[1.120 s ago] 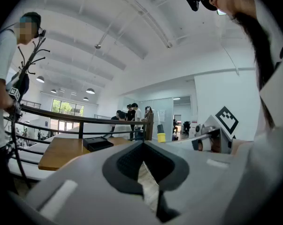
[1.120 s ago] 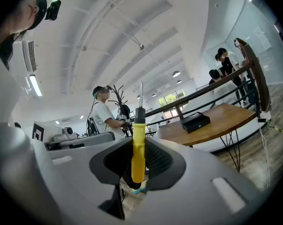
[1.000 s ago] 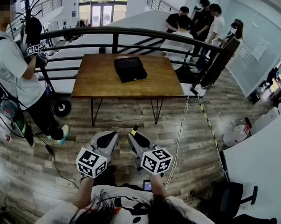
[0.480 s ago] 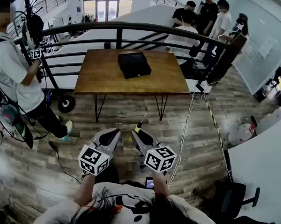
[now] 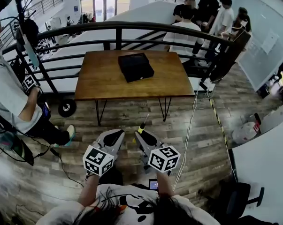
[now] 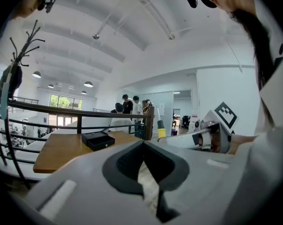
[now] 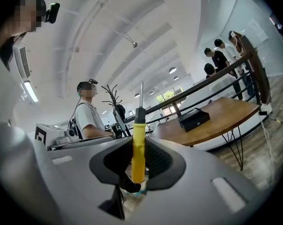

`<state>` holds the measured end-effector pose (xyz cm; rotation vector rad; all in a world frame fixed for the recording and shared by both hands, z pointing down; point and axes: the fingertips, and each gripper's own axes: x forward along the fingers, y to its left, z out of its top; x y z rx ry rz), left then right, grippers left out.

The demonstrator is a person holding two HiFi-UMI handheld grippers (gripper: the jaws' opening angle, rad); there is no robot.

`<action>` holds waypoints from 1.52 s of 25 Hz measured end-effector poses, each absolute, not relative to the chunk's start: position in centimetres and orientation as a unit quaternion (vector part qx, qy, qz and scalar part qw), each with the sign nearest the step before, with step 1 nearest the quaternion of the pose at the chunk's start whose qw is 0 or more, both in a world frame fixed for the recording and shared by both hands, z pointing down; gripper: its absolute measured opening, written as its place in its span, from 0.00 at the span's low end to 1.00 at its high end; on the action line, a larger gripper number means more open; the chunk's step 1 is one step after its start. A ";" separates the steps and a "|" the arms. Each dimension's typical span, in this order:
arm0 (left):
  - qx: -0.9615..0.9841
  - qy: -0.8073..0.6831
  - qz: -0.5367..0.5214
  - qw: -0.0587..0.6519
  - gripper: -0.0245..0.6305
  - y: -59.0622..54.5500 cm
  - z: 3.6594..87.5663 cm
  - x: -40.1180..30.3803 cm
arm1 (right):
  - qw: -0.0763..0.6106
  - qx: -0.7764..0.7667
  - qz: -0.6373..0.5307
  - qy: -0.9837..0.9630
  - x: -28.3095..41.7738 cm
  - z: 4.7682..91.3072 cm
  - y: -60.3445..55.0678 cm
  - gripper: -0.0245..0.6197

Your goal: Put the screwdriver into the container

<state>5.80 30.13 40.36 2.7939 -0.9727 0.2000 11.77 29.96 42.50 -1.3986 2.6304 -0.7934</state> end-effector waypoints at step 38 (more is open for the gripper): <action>0.956 -0.270 0.057 0.103 0.04 13.5 41.8 -3.8 | -0.008 -0.487 -0.271 0.830 1.1 44.1 13.4 0.19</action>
